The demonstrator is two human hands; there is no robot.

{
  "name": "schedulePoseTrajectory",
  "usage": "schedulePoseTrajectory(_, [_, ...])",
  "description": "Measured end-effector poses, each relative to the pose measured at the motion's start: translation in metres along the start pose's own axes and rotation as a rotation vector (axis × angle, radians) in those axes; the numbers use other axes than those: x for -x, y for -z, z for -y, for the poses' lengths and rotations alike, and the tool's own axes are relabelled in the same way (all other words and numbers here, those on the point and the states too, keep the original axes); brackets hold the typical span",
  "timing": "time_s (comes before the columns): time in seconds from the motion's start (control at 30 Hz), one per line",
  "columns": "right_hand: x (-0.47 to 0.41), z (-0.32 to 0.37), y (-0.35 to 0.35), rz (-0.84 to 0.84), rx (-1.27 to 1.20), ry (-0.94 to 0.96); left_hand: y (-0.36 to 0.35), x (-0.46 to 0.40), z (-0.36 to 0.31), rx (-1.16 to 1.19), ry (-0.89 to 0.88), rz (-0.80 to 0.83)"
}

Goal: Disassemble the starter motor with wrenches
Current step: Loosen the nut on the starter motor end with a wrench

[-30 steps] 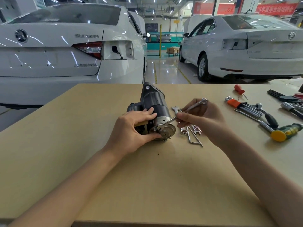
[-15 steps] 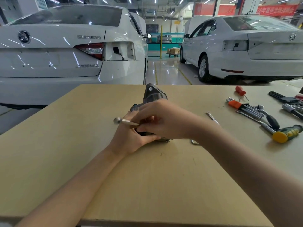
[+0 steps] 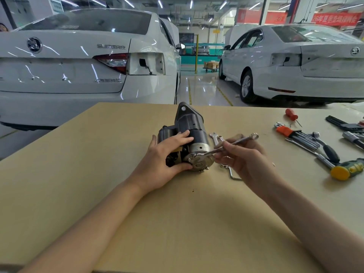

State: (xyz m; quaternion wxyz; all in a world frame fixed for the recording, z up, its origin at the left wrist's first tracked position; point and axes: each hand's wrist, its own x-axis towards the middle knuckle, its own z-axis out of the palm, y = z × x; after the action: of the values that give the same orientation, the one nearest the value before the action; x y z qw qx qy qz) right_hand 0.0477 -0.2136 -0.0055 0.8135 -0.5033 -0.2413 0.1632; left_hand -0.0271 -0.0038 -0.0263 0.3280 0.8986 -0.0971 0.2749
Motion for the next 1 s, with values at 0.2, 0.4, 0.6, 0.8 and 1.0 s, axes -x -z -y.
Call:
schedulePoseTrajectory(0.2, [0.001,-0.006,-0.005,-0.071,-0.050,-0.050,-0.002,0.001,-0.001,0.035,0.030,-0.007])
schedulePoseTrajectory(0.4, [0.004,-0.005,-0.007,-0.072,-0.078,-0.065,-0.002,0.000,-0.001,0.080,0.029,-0.036])
schedulePoseTrajectory(0.6, [0.009,-0.008,-0.011,-0.170,-0.321,-0.236,-0.004,-0.001,-0.002,0.094,0.012,-0.071])
schedulePoseTrajectory(0.8, [0.011,-0.016,-0.014,-0.279,-0.372,-0.264,-0.009,-0.002,-0.009,0.135,0.018,-0.173])
schedulePoseTrajectory(1.0, [0.006,-0.005,-0.014,-0.157,0.014,0.023,-0.010,-0.001,-0.012,0.142,0.041,-0.165])
